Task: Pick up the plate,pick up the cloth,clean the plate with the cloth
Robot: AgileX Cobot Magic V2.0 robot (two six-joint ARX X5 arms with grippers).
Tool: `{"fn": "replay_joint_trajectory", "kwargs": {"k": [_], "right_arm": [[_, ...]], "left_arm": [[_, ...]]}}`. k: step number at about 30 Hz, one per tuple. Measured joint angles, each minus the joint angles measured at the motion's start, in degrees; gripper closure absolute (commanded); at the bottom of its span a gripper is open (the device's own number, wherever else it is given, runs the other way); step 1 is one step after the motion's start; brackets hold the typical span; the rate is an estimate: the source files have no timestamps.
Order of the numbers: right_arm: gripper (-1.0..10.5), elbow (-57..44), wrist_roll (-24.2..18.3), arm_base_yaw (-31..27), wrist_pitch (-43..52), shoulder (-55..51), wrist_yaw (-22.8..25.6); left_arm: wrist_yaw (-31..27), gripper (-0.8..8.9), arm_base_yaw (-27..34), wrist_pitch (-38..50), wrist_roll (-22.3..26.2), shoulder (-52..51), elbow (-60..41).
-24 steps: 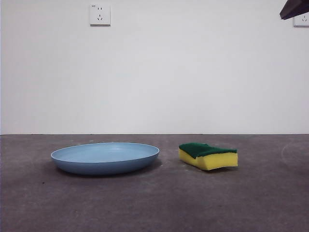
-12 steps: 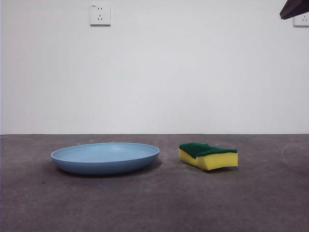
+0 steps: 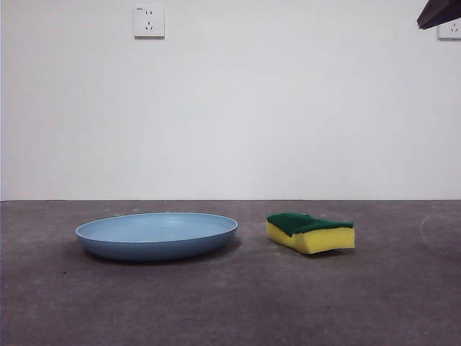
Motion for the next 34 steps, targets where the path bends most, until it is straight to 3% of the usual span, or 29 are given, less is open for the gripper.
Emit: {"fn": "replay_joint_trajectory", "kwargs": {"k": [13,18,20,26,30,34], "right_arm": [[9.5,0.0,-1.3,-0.1,-0.2,-0.8,0.5],[9.5,-0.2,-4.6,-2.4,0.1,-5.5,6.7],[9.5,-1.3,-5.0,-4.7,0.9,-7.8,7.1],[9.5,-12.3,-4.4,-14.2,11.8,-17.5,7.0],[9.5,-22.4,-2.5,-18.9,20.2,-22.9,2.2],[9.5,-29.7,-1.9,-20.8,21.2,-26.9,-0.1]], "left_arm": [[0.0,8.17,0.0,0.0,0.0,0.0,0.0],[0.0,8.17,0.0,0.0,0.0,0.0,0.0],[0.0,8.17,0.0,0.0,0.0,0.0,0.0],[0.0,8.17,0.0,0.0,0.0,0.0,0.0],[0.0,8.17,0.0,0.0,0.0,0.0,0.0],[0.0,8.17,0.0,0.0,0.0,0.0,0.0]]}}
